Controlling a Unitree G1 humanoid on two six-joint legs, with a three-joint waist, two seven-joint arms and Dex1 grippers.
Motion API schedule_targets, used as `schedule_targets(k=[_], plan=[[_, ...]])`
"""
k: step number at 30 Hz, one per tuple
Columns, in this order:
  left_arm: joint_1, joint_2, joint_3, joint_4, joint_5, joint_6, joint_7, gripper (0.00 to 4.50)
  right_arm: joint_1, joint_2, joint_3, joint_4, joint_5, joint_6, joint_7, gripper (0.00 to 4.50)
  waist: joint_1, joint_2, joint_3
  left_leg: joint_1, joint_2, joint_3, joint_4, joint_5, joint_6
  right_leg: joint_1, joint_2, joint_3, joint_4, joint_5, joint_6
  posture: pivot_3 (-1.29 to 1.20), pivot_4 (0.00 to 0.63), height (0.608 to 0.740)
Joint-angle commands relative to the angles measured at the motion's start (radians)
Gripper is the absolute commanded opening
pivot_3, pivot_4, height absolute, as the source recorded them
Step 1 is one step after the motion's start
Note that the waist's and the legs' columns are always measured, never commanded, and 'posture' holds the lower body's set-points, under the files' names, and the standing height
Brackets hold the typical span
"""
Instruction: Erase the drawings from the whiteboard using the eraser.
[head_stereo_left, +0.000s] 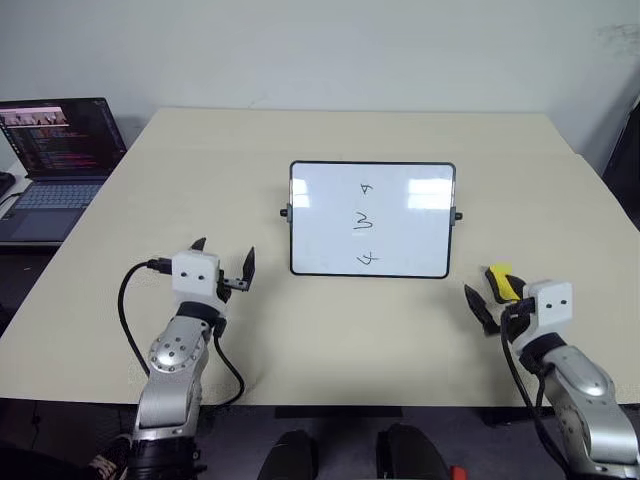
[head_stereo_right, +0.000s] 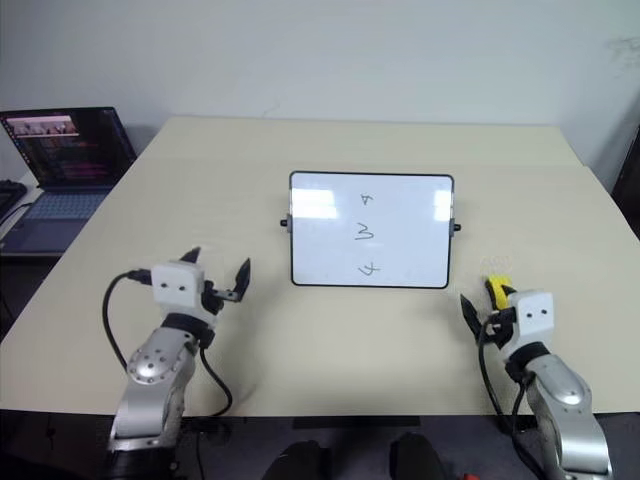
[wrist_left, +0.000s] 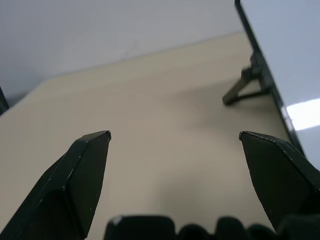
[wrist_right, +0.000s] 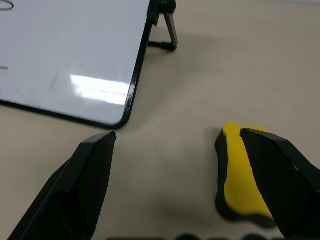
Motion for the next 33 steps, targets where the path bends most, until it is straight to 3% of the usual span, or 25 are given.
schedule_targets(k=[1, 8, 14, 18, 21, 24, 33], plan=[[-0.011, -0.01, 0.006, -0.007, 0.005, -0.013, 0.02, 4.5, 0.004, 0.012, -0.033, -0.051, 0.028, 0.037, -0.027, 4.37, 0.0, 0.0, 0.0, 0.0, 0.0, 0.0, 0.0, 0.0, 0.0, 0.0, 0.0, 0.0, 0.0, 0.0, 0.0, 0.0, 0.15, 0.74], [0.001, 0.013, 0.011, -0.045, -0.024, -0.023, -0.03, 4.5, -0.009, 0.0, 0.001, -0.141, 0.01, 0.046, -0.039, 4.37, -0.002, 0.0, 0.0, 0.005, 0.0, 0.0, 0.0, 0.0, 0.0, 0.005, 0.0, 0.0, 0.0, 0.001, 0.0, 0.0, 0.15, 0.74], [-0.069, 0.126, 0.049, -0.063, -0.179, 0.032, -0.217, 4.5, -0.041, 0.029, 0.016, -0.162, 0.052, 0.071, -0.039, 4.37, -0.001, 0.0, 0.0, 0.005, 0.0, 0.0, 0.0, 0.0, 0.0, 0.005, 0.001, -0.001, -0.001, 0.001, 0.0, 0.0, 0.15, 0.74], [-0.15, 0.176, -0.001, -0.049, -0.256, 0.09, -0.351, 4.5, -0.071, 0.046, 0.015, -0.127, 0.036, 0.029, -0.04, 4.37, -0.001, 0.0, 0.0, 0.005, 0.0, -0.001, 0.001, 0.0, 0.0, 0.006, 0.001, -0.001, -0.001, 0.001, 0.0, 0.0, 0.15, 0.74], [-0.267, 0.21, -0.107, -0.064, -0.322, 0.187, -0.51, 4.5, -0.08, 0.022, -0.075, -0.18, 0.09, 0.205, -0.113, 4.37, 0.002, 0.0, 0.0, 0.004, -0.001, -0.001, 0.001, 0.0, 0.0, 0.006, 0.001, -0.002, -0.001, 0.001, 0.0, 0.0, 0.15, 0.74], [-0.344, 0.263, -0.193, -0.081, -0.347, 0.25, -0.647, 4.5, -0.053, -0.01, -0.1, -0.215, 0.091, 0.26, -0.118, 4.37, 0.002, 0.0, 0.0, 0.001, -0.003, -0.004, 0.001, 0.0, 0.0, 0.005, 0.001, -0.005, -0.002, 0.001, 0.0, 0.0, 0.15, 0.74], [-0.406, 0.335, -0.236, -0.138, -0.39, 0.32, -0.789, 4.5, -0.199, -0.037, -0.115, -0.2, 0.165, 0.485, -0.155, 4.37, -0.032, 0.002, 0.001, 0.005, 0.0, 0.0, -0.001, 0.0, 0.001, 0.004, 0.001, 0.002, -0.001, 0.0, 0.0, 0.0, 0.15, 0.74]])
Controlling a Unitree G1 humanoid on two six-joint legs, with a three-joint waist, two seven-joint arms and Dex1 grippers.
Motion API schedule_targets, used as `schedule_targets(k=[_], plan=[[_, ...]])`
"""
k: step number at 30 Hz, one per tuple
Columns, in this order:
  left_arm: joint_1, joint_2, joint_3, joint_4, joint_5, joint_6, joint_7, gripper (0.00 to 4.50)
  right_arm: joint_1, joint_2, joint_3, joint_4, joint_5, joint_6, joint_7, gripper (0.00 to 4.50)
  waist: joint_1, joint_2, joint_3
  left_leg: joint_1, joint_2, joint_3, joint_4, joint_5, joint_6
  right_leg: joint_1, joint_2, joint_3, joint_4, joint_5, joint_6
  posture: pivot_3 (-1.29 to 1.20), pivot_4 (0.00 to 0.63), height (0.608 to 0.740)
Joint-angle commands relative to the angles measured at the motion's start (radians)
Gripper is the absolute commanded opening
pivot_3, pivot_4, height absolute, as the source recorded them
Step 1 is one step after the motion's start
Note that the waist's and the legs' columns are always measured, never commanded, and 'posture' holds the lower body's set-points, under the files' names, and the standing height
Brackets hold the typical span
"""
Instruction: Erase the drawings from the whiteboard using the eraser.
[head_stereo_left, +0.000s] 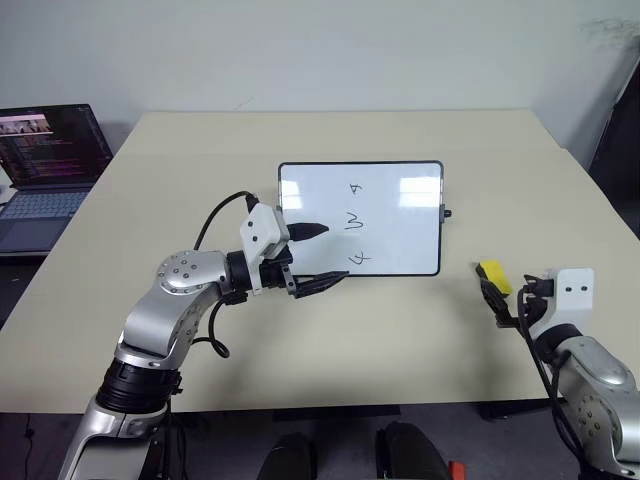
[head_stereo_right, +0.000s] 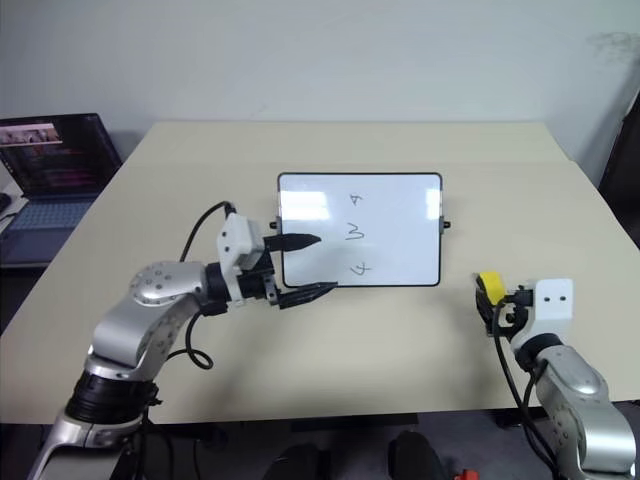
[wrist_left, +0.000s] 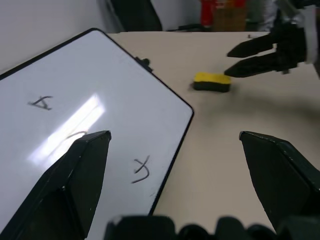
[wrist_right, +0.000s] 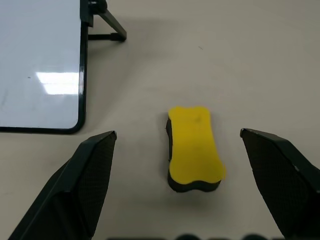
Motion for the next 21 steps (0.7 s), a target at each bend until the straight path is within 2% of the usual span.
schedule_targets(k=[1, 8, 21], plan=[[-0.012, 0.024, 0.012, -0.055, -0.025, 0.013, -0.03, 4.5, -0.074, -0.029, -0.019, -0.009, 0.037, 0.071, -0.004, 4.37, 0.004, 0.0, 0.0, 0.0, 0.0, 0.0, 0.0, 0.0, 0.0, 0.0, 0.0, 0.0, 0.0, 0.0, 0.0, 0.0, 0.15, 0.74], [0.009, 0.056, 0.013, -0.071, -0.018, 0.018, -0.052, 4.5, -0.194, -0.072, 0.0, 0.101, 0.02, 0.156, 0.001, 4.37, 0.009, 0.0, 0.0, -0.002, -0.001, -0.001, 0.0, 0.0, 0.001, 0.0, 0.001, -0.003, -0.002, 0.0, 0.0, 0.0, 0.15, 0.74], [0.047, 0.062, 0.004, -0.097, -0.014, 0.024, -0.047, 4.5, -0.242, -0.107, 0.007, 0.289, -0.013, 0.107, 0.057, 4.37, 0.008, 0.0, 0.0, -0.003, -0.001, -0.001, 0.0, -0.001, 0.001, 0.0, 0.0, -0.003, -0.002, 0.0, 0.0, 0.0, 0.15, 0.74]])
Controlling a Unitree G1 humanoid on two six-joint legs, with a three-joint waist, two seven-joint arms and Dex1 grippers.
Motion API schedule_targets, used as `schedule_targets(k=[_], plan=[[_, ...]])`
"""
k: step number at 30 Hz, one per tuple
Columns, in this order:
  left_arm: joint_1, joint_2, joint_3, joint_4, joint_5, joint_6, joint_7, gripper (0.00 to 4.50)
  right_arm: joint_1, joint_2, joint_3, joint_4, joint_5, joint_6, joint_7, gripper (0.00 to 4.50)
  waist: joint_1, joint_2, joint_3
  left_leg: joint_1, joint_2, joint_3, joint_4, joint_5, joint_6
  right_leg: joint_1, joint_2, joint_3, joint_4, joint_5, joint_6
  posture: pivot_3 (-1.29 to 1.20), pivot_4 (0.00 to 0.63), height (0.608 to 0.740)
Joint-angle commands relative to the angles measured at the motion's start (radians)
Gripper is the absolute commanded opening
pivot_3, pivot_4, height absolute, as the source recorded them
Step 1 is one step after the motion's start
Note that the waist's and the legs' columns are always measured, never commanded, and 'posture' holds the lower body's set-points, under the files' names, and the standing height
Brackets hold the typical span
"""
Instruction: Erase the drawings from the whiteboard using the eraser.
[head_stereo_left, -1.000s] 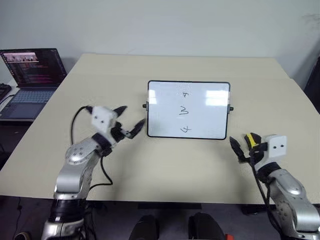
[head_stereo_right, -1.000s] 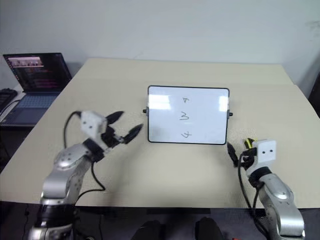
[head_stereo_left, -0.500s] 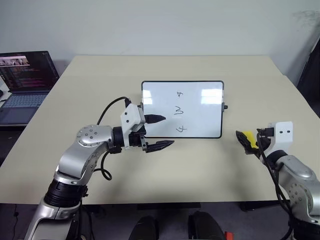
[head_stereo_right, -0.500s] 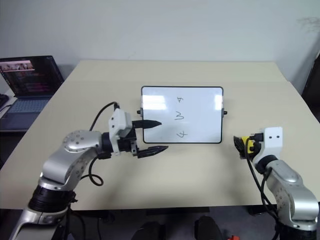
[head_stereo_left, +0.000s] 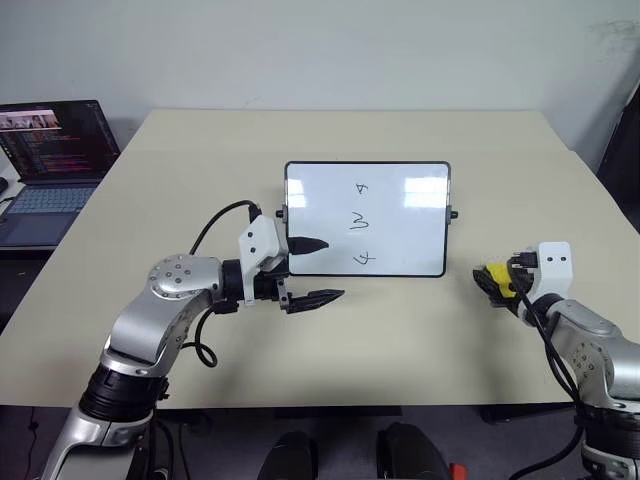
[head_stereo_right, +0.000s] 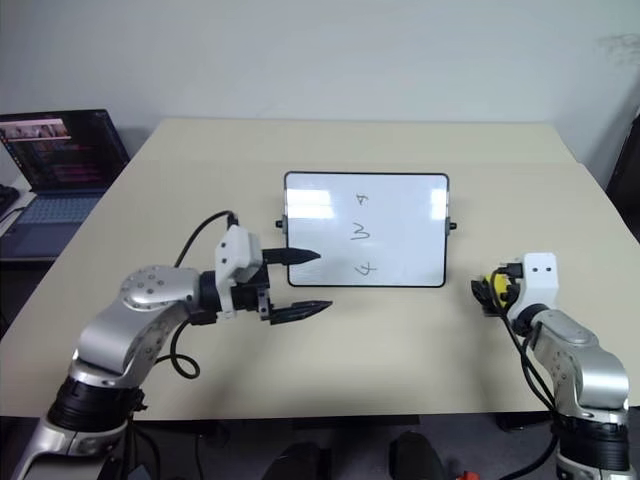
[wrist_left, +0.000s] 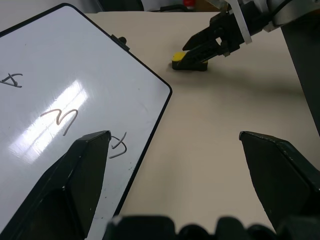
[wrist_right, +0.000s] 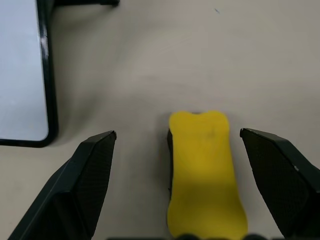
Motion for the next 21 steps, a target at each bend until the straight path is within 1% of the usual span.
schedule_targets(k=[1, 13, 16, 21], plan=[[0.01, 0.009, 0.01, -0.052, -0.007, -0.002, -0.002, 4.5, -0.031, -0.02, -0.016, 0.016, -0.004, -0.033, 0.018, 4.37, -0.001, 0.0, 0.0, 0.0, 0.0, 0.0, 0.0, 0.0, 0.0, 0.0, 0.0, 0.0, 0.0, 0.0, 0.0, 0.0, 0.15, 0.74], [0.031, 0.012, 0.017, -0.061, -0.004, 0.0, 0.004, 4.5, -0.05, -0.025, -0.026, 0.107, -0.019, -0.076, 0.036, 4.37, -0.001, 0.0, 0.0, 0.0, 0.0, 0.0, 0.0, 0.0, 0.0, 0.0, 0.0, 0.0, 0.0, 0.0, 0.0, 0.0, 0.15, 0.74], [0.033, 0.013, 0.017, -0.062, -0.004, 0.001, 0.004, 4.5, -0.054, -0.017, -0.029, 0.116, -0.017, -0.082, 0.028, 3.78, -0.001, 0.0, 0.0, 0.0, 0.0, 0.0, 0.0, 0.0, 0.0, 0.0, 0.0, 0.0, 0.0, 0.0, 0.0, 0.0, 0.15, 0.74], [0.034, 0.017, 0.018, -0.058, -0.004, 0.002, -0.001, 4.5, -0.053, -0.005, -0.034, 0.117, -0.01, -0.084, 0.017, 2.03, -0.001, 0.0, 0.0, 0.0, 0.0, 0.0, 0.0, 0.0, 0.0, 0.0, 0.0, 0.0, 0.0, 0.0, 0.0, 0.0, 0.15, 0.74]])
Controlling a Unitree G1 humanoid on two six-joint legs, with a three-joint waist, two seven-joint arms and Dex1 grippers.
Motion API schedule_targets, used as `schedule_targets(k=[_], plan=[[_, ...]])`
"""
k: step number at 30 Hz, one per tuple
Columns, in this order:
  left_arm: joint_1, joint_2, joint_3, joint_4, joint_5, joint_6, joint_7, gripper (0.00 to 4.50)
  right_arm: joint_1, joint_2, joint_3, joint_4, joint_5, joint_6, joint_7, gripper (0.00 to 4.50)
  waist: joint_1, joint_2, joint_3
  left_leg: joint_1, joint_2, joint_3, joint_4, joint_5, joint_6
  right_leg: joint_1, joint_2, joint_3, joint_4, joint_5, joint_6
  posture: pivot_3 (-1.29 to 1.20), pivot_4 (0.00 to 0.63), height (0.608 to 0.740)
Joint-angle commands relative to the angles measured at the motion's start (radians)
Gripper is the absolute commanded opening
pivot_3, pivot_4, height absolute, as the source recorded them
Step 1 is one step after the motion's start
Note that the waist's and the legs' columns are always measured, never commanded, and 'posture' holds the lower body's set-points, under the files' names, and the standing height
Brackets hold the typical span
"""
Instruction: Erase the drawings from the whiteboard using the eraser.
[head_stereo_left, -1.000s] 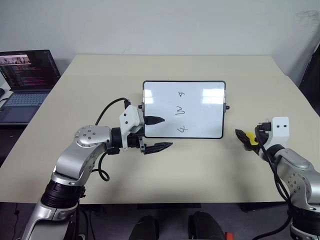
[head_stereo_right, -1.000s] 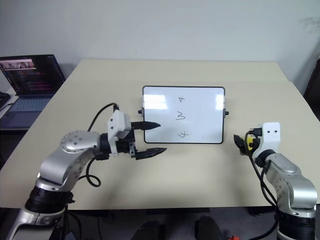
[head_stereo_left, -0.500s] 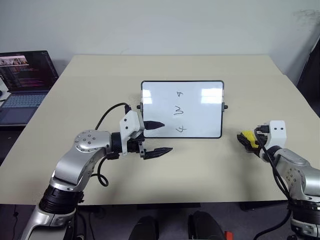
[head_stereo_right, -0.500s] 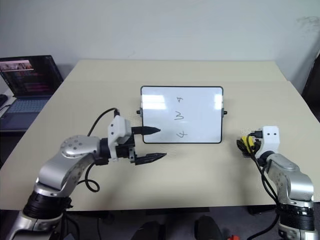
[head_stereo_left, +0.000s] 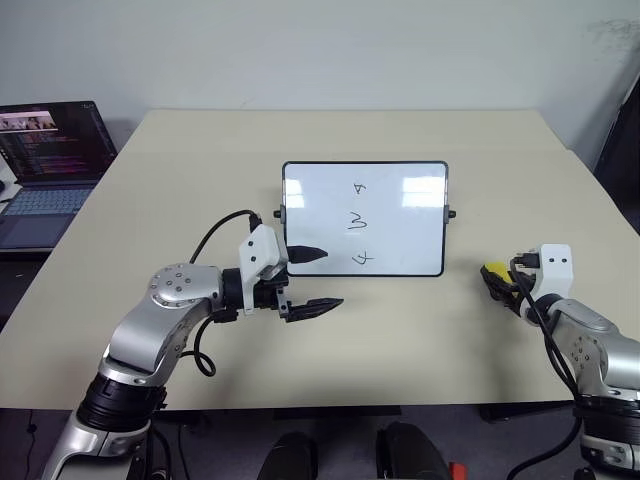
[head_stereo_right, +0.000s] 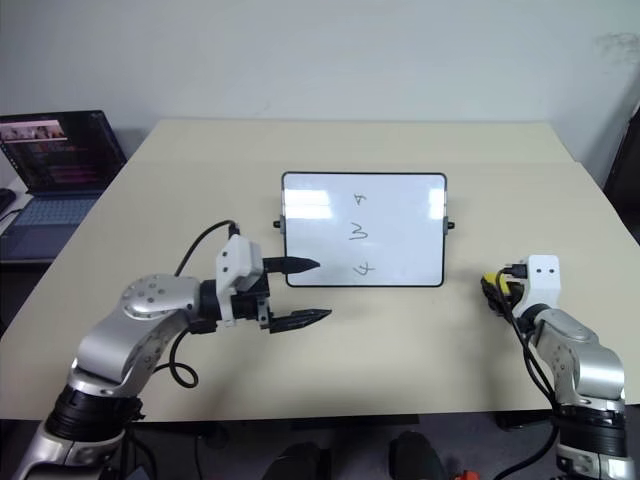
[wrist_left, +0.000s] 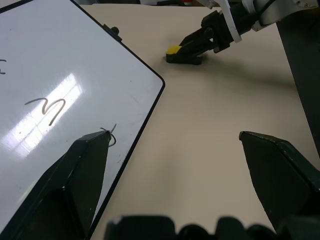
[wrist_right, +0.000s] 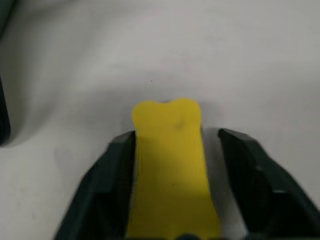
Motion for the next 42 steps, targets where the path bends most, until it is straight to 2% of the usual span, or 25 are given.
schedule_targets(k=[1, 2, 3, 11, 15, 20, 26, 31, 42], plan=[[-0.003, 0.014, 0.018, -0.036, -0.004, -0.009, -0.005, 4.5, -0.017, 0.006, -0.034, -0.016, 0.01, -0.015, -0.01, 1.68, 0.0, 0.0, 0.0, 0.0, 0.0, 0.0, 0.0, 0.0, 0.0, 0.0, 0.0, 0.0, 0.0, 0.0, 0.0, 0.0, 0.15, 0.74], [-0.003, 0.015, 0.018, -0.035, -0.004, -0.009, -0.005, 4.5, -0.017, 0.009, -0.036, -0.017, 0.012, -0.014, -0.012, 1.37, 0.0, 0.0, 0.0, 0.0, 0.0, 0.0, 0.0, 0.0, 0.0, 0.0, 0.0, 0.0, 0.0, 0.0, 0.0, 0.0, 0.15, 0.74], [-0.003, 0.015, 0.017, -0.036, -0.005, -0.008, -0.005, 4.5, -0.017, 0.013, -0.04, -0.018, 0.014, -0.014, -0.015, 1.32, 0.0, 0.0, 0.0, 0.0, 0.0, 0.0, 0.0, 0.0, 0.0, 0.0, 0.0, 0.0, 0.0, 0.0, 0.0, 0.0, 0.15, 0.74], [0.011, -0.003, 0.033, -0.04, -0.01, 0.016, 0.047, 4.5, -0.009, 0.024, -0.051, -0.05, 0.016, -0.027, -0.012, 1.31, 0.0, 0.0, 0.0, 0.0, 0.0, 0.0, 0.0, 0.0, 0.0, 0.0, 0.0, 0.0, 0.0, 0.0, 0.0, 0.0, 0.15, 0.74], [0.037, -0.028, 0.065, -0.024, 0.024, 0.006, 0.141, 4.5, 0.023, 0.01, -0.006, -0.158, -0.011, -0.104, 0.025, 1.31, 0.0, 0.0, 0.0, 0.0, 0.0, 0.0, 0.0, 0.0, 0.0, 0.0, -0.001, 0.0, 0.0, 0.0, 0.0, 0.0, 0.15, 0.74], [0.046, -0.071, 0.124, -0.025, 0.036, 0.016, 0.265, 4.5, 0.084, -0.015, 0.12, -0.284, -0.107, -0.241, 0.069, 1.31, 0.0, 0.0, 0.0, 0.0, 0.0, 0.0, 0.0, 0.0, 0.0, 0.0, -0.001, 0.0, 0.0, 0.0, 0.0, 0.0, 0.15, 0.74], [0.044, -0.077, 0.157, -0.04, 0.052, 0.059, 0.351, 4.5, 0.092, 0.024, 0.294, -0.374, -0.175, -0.369, 0.109, 1.31, -0.001, 0.0, 0.0, 0.0, 0.001, 0.0, 0.0, 0.0, 0.0, 0.0, -0.001, 0.0, 0.001, 0.0, 0.0, 0.0, 0.15, 0.74], [0.018, -0.095, 0.163, -0.019, 0.079, 0.081, 0.431, 4.5, 0.02, 0.053, 0.408, -0.306, -0.255, -0.461, 0.125, 1.31, 0.0, 0.0, 0.0, 0.0, 0.0, 0.0, 0.001, 0.0, -0.001, 0.0, -0.001, 0.0, 0.0, 0.0, 0.0, 0.0, 0.15, 0.74], [-0.058, -0.138, 0.179, 0.052, 0.116, 0.057, 0.514, 4.5, -0.342, 0.179, 0.525, -0.027, -0.385, -0.602, 0.132, 1.31, -0.001, 0.0, 0.0, -0.003, 0.0, 0.001, 0.001, 0.002, -0.005, -0.006, -0.001, 0.002, 0.001, 0.0, 0.0, 0.0, 0.15, 0.74]])
